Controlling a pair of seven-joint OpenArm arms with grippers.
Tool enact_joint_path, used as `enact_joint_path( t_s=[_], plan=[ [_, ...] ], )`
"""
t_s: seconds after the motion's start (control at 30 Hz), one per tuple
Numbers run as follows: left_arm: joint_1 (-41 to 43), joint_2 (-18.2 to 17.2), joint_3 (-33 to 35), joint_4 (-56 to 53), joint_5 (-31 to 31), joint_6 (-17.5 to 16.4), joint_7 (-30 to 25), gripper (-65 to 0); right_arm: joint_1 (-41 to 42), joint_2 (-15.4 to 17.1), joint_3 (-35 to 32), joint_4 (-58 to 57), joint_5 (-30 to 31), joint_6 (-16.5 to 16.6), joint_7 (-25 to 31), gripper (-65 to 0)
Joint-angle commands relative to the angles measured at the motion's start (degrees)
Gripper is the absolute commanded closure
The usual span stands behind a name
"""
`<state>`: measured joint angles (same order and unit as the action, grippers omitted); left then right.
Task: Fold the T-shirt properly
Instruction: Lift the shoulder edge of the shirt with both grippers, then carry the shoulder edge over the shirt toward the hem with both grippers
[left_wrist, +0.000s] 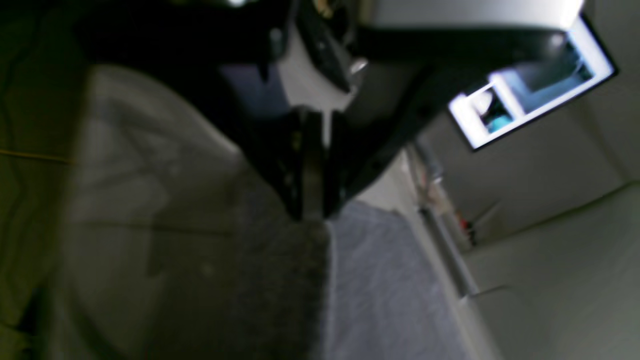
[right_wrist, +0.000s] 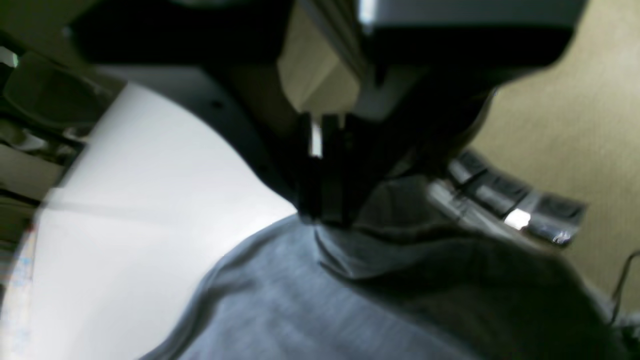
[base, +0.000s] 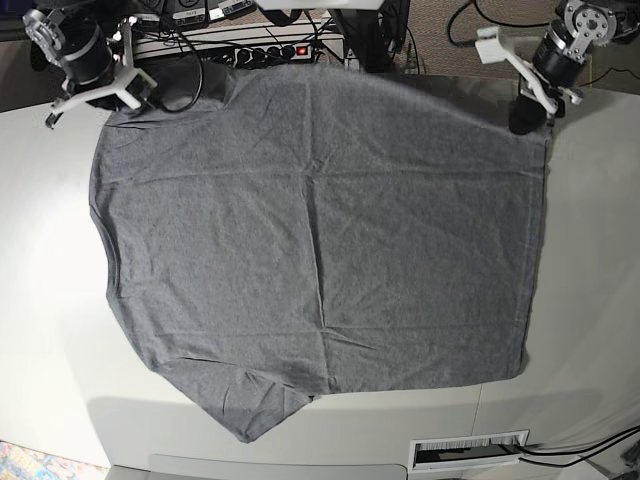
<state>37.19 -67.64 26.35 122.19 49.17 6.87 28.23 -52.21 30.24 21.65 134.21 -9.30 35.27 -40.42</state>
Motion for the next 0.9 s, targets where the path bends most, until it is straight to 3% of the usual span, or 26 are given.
enact_joint_path(
  t_s=[0.0,0.3,0.63,0.87],
  plan=[
    [-1.25,-1.03,-1.16,0.81,-0.22,1.38,0.02,0.0,0.76,0.52,0.55,0.79,0.48,-0.63,1.05,0.0],
    [-12.04,-0.17,-3.41,-0.37,-13.79,1.44,-6.91,0.0,11.39,-2.14,0.55,0.37,2.08,-0.61,6.47,0.0],
    [-23.12,10.49,-3.39,-14.88,-19.47,1.27,-13.92,0.0,27.85,-2.12,0.52,-15.54,7.78,-0.59,10.91,0.0],
    [-27.45,14.75,-3.39,-22.95,-19.91,1.27,-16.90,0.0,38.21,-2.14,0.42,-25.09,10.64,-0.57,12.39,0.0]
  ],
)
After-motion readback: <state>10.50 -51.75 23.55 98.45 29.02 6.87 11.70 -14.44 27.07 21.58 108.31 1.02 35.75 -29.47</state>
